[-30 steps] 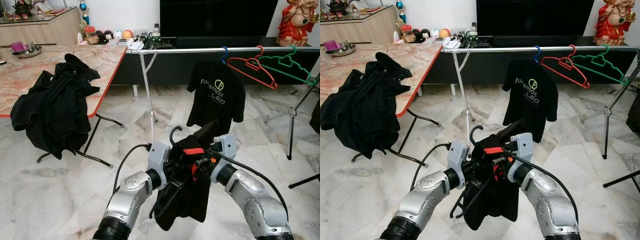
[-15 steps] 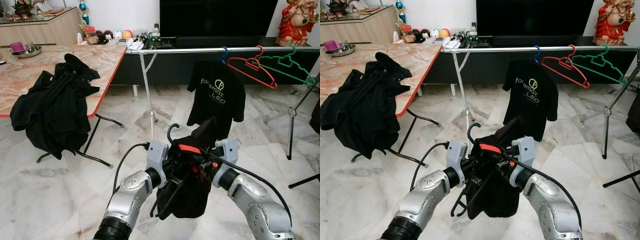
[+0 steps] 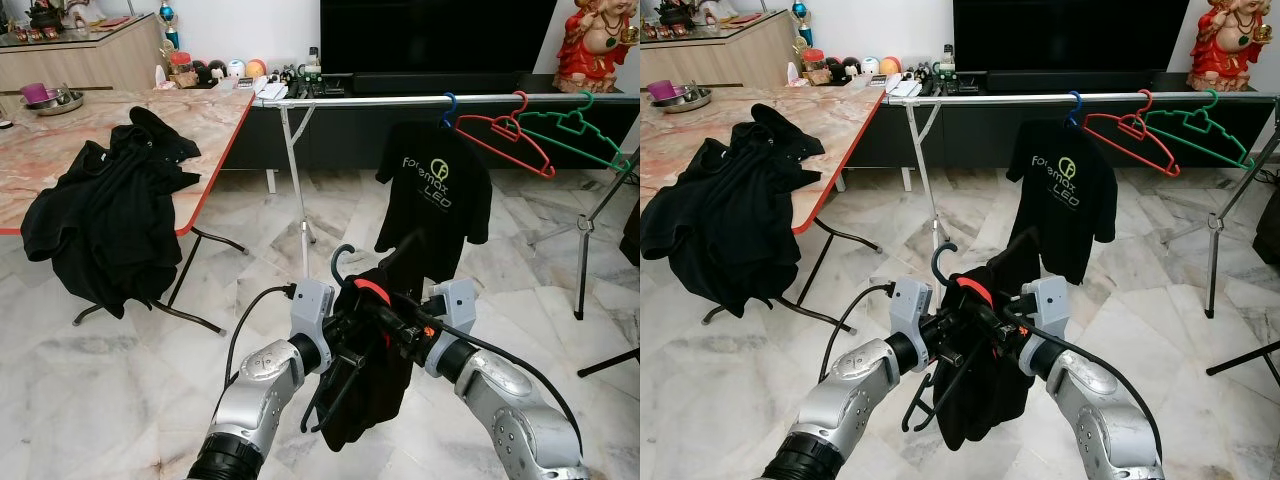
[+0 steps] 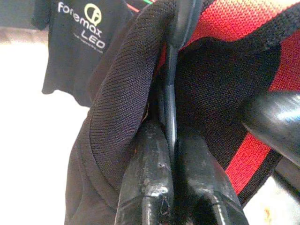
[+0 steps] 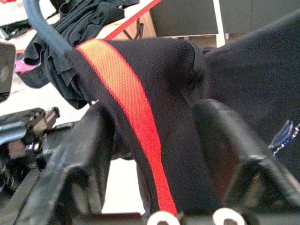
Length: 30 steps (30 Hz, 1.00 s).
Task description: Hang hanger
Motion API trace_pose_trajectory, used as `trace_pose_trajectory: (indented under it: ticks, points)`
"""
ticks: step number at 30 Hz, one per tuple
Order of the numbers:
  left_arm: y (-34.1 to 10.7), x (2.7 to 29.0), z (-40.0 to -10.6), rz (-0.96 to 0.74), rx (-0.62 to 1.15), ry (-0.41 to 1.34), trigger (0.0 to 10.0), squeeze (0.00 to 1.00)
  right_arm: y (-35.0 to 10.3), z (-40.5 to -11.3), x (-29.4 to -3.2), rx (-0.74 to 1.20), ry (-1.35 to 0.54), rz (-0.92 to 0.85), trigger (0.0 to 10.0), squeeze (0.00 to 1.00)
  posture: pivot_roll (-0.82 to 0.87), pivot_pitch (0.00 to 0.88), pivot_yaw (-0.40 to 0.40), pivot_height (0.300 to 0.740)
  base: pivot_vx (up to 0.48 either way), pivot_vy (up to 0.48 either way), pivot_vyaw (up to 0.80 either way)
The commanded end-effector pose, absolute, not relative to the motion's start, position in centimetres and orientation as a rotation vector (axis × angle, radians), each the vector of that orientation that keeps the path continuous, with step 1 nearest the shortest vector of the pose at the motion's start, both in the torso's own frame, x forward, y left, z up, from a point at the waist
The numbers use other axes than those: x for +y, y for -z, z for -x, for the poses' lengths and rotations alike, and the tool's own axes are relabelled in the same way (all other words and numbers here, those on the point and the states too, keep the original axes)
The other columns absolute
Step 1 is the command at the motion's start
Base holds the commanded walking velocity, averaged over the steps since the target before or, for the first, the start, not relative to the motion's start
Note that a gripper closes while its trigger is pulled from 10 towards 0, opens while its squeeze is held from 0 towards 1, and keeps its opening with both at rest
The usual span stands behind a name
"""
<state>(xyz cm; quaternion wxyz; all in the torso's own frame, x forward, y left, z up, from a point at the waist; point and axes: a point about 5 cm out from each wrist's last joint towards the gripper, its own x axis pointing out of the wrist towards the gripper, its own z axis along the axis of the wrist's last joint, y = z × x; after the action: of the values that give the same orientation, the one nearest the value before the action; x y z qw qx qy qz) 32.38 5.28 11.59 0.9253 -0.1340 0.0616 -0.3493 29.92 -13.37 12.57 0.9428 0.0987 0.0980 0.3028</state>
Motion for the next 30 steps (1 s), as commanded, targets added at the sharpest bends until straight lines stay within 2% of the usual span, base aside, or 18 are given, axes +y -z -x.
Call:
trace_pose_trajectory:
  ticks: [1, 15, 19, 22, 25, 26, 30]
  points:
    - [-13.0, 5.1, -33.0, 0.291, 0.062, 0.716, 10.0, 0.0, -12.8, -29.6, -13.3, 0.188, -0.622, -0.178, 10.0, 1.0, 0.03, 0.046, -0.004, 0.74, 0.0, 0.0, 0.0]
    - [-13.1, 5.9, -33.5, 0.323, 0.047, 0.65, 10.0, 0.0, -12.8, -28.0, -14.7, 0.211, -0.605, -0.125, 10.0, 1.0, 0.02, 0.047, -0.008, 0.74, 0.0, 0.0, 0.0]
    - [-12.5, 6.6, -33.5, 0.302, 0.066, 0.632, 10.0, 0.0, -12.9, -26.9, -16.8, 0.212, -0.547, -0.123, 10.0, 1.0, 0.01, 0.045, -0.008, 0.74, 0.0, 0.0, 0.0]
    - [-11.9, 6.9, -32.9, 0.251, 0.089, 0.708, 10.0, 0.0, -13.9, -27.5, -18.6, 0.172, -0.467, -0.068, 10.0, 1.0, 0.0, 0.045, -0.006, 0.74, 0.0, 0.0, 0.0]
    - [-11.7, 7.0, -32.8, 0.236, 0.095, 0.724, 10.0, 0.0, -14.2, -27.8, -19.1, 0.158, -0.452, -0.06, 10.0, 1.0, 0.0, 0.045, -0.006, 0.74, 0.0, 0.0, 0.0]
    - [-11.1, 7.3, -32.4, 0.201, 0.114, 0.756, 10.0, 0.0, -15.7, -28.6, -20.4, 0.112, -0.407, -0.021, 10.0, 0.0, 0.0, 0.043, -0.006, 0.74, 0.0, 0.0, 0.0]
    - [-10.4, 7.8, -31.7, 0.171, 0.14, 0.809, 10.0, 0.0, -18.7, -29.9, -22.2, 0.03, -0.363, 0.034, 10.0, 0.0, -0.01, 0.042, -0.006, 0.74, 0.0, 0.0, 0.0]
